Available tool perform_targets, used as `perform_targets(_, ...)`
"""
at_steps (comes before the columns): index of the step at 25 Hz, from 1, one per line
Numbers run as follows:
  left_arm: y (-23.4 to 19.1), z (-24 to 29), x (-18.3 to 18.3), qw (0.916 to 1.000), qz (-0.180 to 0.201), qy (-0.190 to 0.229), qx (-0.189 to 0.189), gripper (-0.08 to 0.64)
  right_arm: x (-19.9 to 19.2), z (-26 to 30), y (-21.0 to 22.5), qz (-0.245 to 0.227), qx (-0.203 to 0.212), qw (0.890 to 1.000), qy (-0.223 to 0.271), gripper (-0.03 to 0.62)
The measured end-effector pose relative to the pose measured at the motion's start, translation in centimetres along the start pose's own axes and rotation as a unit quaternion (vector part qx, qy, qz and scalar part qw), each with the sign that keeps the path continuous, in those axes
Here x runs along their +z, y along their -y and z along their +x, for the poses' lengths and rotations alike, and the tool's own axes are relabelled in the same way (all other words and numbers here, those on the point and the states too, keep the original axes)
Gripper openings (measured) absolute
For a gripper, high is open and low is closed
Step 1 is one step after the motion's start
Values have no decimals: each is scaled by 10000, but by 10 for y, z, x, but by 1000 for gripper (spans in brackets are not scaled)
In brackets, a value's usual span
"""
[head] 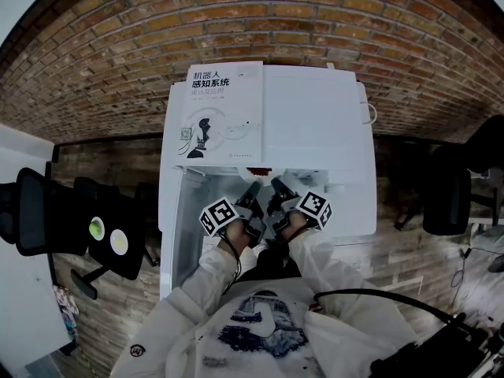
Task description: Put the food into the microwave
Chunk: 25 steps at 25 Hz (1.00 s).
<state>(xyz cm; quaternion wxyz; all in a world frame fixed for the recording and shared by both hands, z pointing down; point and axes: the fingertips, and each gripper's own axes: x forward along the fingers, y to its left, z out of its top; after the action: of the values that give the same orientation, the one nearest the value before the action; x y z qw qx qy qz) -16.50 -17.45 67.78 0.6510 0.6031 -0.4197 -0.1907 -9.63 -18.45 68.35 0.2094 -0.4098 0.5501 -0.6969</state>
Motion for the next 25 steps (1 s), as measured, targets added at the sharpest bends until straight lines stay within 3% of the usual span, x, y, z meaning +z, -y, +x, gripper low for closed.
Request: perform_targets(25, -3, 20, 23, 10000, 37, 50, 76, 34, 14, 30, -4, 35, -28, 9999, 90, 26)
